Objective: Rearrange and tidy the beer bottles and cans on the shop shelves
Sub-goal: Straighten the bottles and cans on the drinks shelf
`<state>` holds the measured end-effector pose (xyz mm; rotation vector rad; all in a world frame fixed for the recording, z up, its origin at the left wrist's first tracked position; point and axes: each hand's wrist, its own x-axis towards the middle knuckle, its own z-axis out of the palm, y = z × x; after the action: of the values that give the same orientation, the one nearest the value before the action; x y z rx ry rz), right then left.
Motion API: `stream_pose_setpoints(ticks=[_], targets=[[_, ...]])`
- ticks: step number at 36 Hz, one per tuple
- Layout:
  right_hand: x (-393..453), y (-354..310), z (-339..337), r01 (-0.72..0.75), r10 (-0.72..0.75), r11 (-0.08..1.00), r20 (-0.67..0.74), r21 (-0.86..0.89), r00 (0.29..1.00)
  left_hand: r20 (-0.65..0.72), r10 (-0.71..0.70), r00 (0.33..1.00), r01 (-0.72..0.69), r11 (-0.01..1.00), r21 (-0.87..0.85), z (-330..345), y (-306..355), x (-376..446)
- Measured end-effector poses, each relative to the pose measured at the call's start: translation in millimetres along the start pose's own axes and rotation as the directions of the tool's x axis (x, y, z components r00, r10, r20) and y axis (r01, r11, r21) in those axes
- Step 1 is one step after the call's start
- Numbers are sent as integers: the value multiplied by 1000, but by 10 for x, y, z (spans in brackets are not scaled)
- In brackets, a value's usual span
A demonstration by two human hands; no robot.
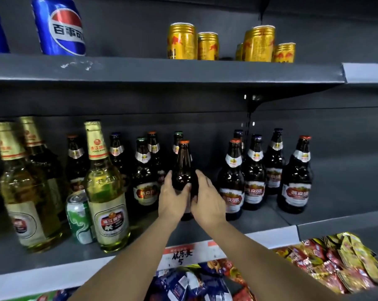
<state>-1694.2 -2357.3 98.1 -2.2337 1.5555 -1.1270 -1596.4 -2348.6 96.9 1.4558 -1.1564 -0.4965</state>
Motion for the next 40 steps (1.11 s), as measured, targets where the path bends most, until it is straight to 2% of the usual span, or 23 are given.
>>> stream_pose_setpoints(ticks=[2, 4, 5, 7, 8, 10, 12, 14, 16, 20, 25, 33, 40], targets=[[-91, 49, -129, 87, -82, 996, -168, 24, 982, -26, -1, 1000, 2, 999, 32, 24, -13, 6], [-181, 156, -270, 147, -129, 989, -413, 14, 902, -47, 16, 999, -14, 999, 44, 40, -34, 15], [-205, 215, -340, 131, -96, 991, -518, 31, 850, -52, 22, 998, -19, 999, 42, 48, -44, 15], [-208, 331, -447, 45, 11, 996, -600, 77, 800, -52, 19, 998, -18, 999, 29, 65, -69, 18], [-217, 377, -505, -32, 88, 994, -572, 106, 816, -52, 12, 999, -11, 1000, 26, 69, -81, 18], [-196, 499, -549, -184, 224, 974, -423, 133, 878, -41, -5, 999, 6, 1000, 18, 56, -87, 1], [-176, 570, -551, -259, 276, 961, -267, 99, 923, -10, -17, 1000, 17, 1000, 5, 37, -91, -17], [-137, 577, -526, -308, 311, 950, -185, 44, 932, 30, -51, 998, 51, 999, -2, 25, -114, -31], [-92, 552, -502, -356, 349, 934, -160, -16, 923, 57, -97, 994, 96, 995, 13, 29, -157, -39], [-31, 542, -453, -361, 354, 933, -166, -13, 921, 28, -109, 994, 105, 987, 122, 61, -260, -49], [109, 520, -334, -289, 289, 957, -91, 11, 953, -23, -92, 995, 95, 975, 200, 121, -250, -37], [499, 466, -135, -268, 270, 959, -13, 87, 963, -29, -76, 997, 81, 965, 250, 100, -290, -29], [931, 534, 109, -319, 320, 937, 18, 140, 947, -43, -41, 998, 50, 968, 247, 106, -315, -59]])
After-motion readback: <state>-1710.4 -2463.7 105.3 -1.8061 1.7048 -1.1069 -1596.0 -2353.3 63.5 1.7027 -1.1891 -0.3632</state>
